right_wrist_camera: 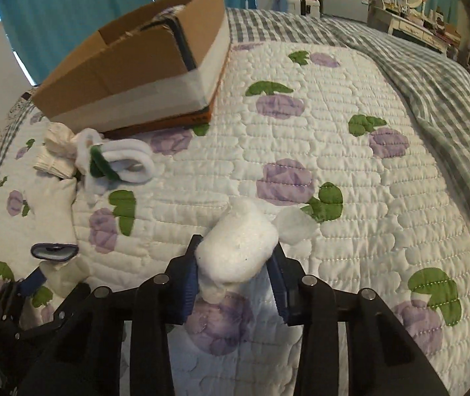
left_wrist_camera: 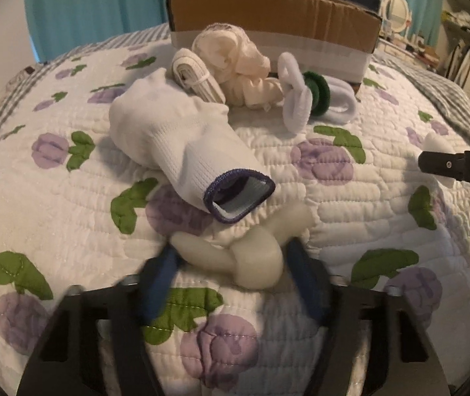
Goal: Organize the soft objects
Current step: 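Grasp the white sock bundle with the right tool while the left grasps a white sock, then lower both held socks into the box and open both tools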
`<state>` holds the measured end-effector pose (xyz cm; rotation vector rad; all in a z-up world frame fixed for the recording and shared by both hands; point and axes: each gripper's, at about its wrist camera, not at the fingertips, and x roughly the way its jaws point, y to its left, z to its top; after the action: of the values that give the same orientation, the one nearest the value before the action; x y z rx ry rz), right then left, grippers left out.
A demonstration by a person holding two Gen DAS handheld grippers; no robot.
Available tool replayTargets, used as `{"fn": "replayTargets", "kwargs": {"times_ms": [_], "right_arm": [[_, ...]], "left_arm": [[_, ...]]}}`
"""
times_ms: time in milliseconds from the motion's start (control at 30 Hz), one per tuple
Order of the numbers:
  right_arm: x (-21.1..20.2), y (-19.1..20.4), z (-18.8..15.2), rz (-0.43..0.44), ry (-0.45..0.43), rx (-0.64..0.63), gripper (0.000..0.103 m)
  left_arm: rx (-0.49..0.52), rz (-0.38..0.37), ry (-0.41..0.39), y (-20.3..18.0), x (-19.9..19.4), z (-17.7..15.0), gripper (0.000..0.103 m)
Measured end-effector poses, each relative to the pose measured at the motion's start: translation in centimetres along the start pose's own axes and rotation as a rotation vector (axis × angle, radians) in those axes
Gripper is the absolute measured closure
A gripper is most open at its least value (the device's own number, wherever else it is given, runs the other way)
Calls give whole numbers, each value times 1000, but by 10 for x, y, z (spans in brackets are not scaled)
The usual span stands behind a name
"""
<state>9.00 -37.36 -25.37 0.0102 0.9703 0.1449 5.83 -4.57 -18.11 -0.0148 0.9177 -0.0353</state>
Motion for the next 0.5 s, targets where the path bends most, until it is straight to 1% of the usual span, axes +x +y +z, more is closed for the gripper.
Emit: {"fn": "replayTargets", "kwargs": {"times_ms": [33,67,100,133,267,500], "right_arm": [[-3,2,-1,0,-3,-7,65],[-7,4,-4,-1,-7,-16,65],[-9,7,-4,-1,-12,-24,65],[-11,11,-3,2,-17,-34,66],[-25,19,-4,10,-48,-64,66],[-55,39,-5,45,-92,-103,66]], "left_arm": [[3,-1,1,0,-1,0,54],[5,-10,1,1,-2,0,57],[3,-21,3,1,-3,0,65],[1,-30,6,1,-4,0,67],[7,-43,-2,0,-13,0,69],[-9,-98,-21,2,-41,2,70]]}}
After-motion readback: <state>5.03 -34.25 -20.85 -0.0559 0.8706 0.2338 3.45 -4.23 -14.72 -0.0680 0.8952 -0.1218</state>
